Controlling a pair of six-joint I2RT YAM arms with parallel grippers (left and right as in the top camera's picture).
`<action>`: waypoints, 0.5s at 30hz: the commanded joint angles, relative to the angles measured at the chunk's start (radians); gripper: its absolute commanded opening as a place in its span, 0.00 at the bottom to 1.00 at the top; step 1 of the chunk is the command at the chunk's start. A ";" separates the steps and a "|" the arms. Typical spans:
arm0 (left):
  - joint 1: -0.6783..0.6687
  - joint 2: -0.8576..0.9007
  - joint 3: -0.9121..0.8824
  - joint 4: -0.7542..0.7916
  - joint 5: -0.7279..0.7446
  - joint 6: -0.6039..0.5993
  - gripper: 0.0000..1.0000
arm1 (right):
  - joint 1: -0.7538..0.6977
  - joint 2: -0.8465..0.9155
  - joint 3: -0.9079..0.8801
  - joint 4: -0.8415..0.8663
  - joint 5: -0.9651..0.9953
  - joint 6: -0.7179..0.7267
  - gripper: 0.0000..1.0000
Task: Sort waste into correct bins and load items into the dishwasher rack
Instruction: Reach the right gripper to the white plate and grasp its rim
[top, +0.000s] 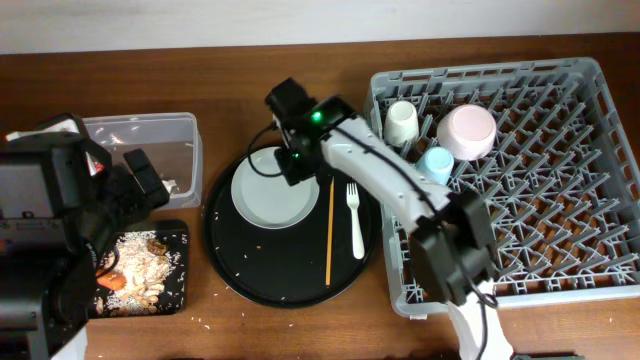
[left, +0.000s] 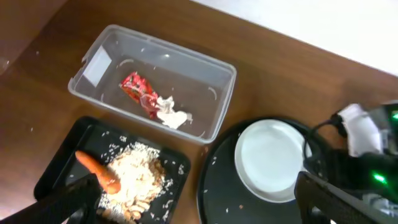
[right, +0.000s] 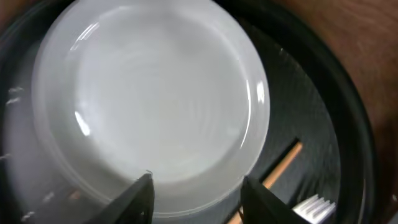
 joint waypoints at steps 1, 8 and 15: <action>0.005 -0.002 0.008 -0.017 -0.010 0.012 0.99 | -0.004 0.093 -0.005 0.053 0.119 0.011 0.47; 0.005 0.005 0.008 -0.046 -0.010 0.012 0.99 | -0.038 0.156 -0.005 0.079 0.118 0.012 0.47; 0.005 0.007 0.008 -0.068 -0.010 0.012 0.99 | -0.037 0.183 -0.005 0.072 0.088 0.037 0.18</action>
